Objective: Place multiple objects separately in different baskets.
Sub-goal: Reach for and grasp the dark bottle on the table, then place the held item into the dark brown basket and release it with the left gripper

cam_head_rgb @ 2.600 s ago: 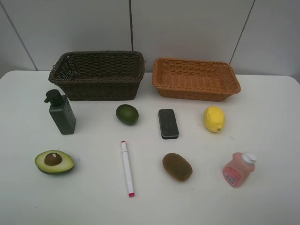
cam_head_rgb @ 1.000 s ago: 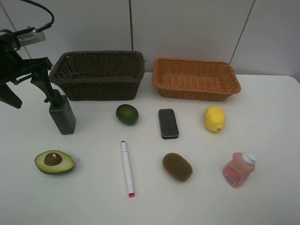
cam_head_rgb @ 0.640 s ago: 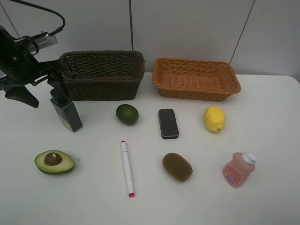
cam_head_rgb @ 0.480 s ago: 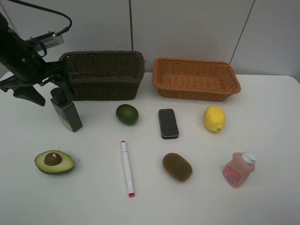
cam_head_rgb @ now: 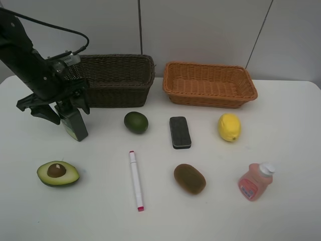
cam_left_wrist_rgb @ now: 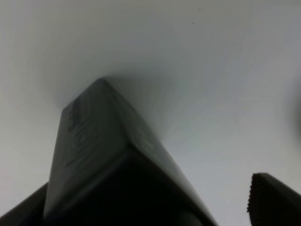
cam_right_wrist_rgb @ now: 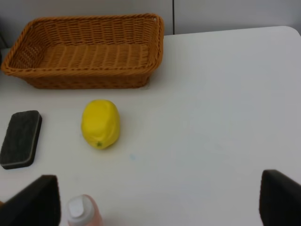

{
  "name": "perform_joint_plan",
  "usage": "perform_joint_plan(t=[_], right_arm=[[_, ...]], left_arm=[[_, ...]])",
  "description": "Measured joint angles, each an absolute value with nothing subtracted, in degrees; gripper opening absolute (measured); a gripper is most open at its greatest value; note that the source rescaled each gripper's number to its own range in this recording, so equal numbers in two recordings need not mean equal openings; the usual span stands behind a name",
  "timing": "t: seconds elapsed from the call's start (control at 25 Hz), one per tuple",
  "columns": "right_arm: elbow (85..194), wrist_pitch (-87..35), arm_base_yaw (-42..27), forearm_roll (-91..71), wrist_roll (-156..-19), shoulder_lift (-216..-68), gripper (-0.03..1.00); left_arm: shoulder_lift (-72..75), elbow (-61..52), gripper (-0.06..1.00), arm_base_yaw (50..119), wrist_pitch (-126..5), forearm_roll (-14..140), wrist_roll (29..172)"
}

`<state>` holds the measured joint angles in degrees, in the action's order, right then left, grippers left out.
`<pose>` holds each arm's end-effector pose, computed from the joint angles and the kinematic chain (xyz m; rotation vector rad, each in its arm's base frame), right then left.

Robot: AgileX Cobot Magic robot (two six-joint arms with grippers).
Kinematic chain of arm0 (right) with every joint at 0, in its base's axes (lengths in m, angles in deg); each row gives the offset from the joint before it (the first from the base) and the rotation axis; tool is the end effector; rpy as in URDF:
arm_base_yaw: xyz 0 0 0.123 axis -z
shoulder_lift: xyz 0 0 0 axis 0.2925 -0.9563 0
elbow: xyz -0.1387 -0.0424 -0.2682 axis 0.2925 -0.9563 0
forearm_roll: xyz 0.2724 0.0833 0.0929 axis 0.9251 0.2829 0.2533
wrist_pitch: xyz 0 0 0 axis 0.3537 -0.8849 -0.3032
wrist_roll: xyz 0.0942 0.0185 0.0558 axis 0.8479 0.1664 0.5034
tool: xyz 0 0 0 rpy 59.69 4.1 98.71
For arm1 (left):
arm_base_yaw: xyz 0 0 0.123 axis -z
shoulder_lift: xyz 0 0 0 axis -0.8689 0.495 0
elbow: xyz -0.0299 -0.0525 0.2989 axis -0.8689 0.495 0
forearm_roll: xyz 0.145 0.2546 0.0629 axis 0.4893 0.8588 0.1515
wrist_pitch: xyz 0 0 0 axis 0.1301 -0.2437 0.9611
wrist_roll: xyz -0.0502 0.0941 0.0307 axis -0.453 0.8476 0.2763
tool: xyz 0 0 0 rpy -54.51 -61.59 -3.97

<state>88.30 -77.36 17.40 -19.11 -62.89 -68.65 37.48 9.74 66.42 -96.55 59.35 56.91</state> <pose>0.0337 -0.0017 0.2940 0.0401 2.0340 -0.0020 0.3990 -0.0637 0.1184 -0.3928 2.9225 -0.3551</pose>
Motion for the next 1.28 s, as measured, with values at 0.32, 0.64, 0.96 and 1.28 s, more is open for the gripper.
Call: perform_joint_plan(t=[0.32, 0.64, 0.96, 1.28], right_arm=[[88.3, -77.4, 17.4, -19.1, -62.9, -68.7, 1.0], [88.3, -77.4, 17.4, -19.1, -62.9, -68.7, 1.0], [88.3, -77.4, 17.4, -19.1, -62.9, -68.7, 1.0], [88.3, -77.4, 17.4, -19.1, -62.9, -68.7, 1.0]], left_arm=[[38.3, 9.7, 0.58, 66.4, -96.4, 59.0, 54.6], [36.2, 9.9, 0.37, 66.4, -101.6, 59.2, 56.6], [24.6, 0.0, 0.37, 66.4, -110.8, 59.7, 64.4], [34.3, -21.0, 0.37, 63.3, -110.9, 61.5, 66.2]])
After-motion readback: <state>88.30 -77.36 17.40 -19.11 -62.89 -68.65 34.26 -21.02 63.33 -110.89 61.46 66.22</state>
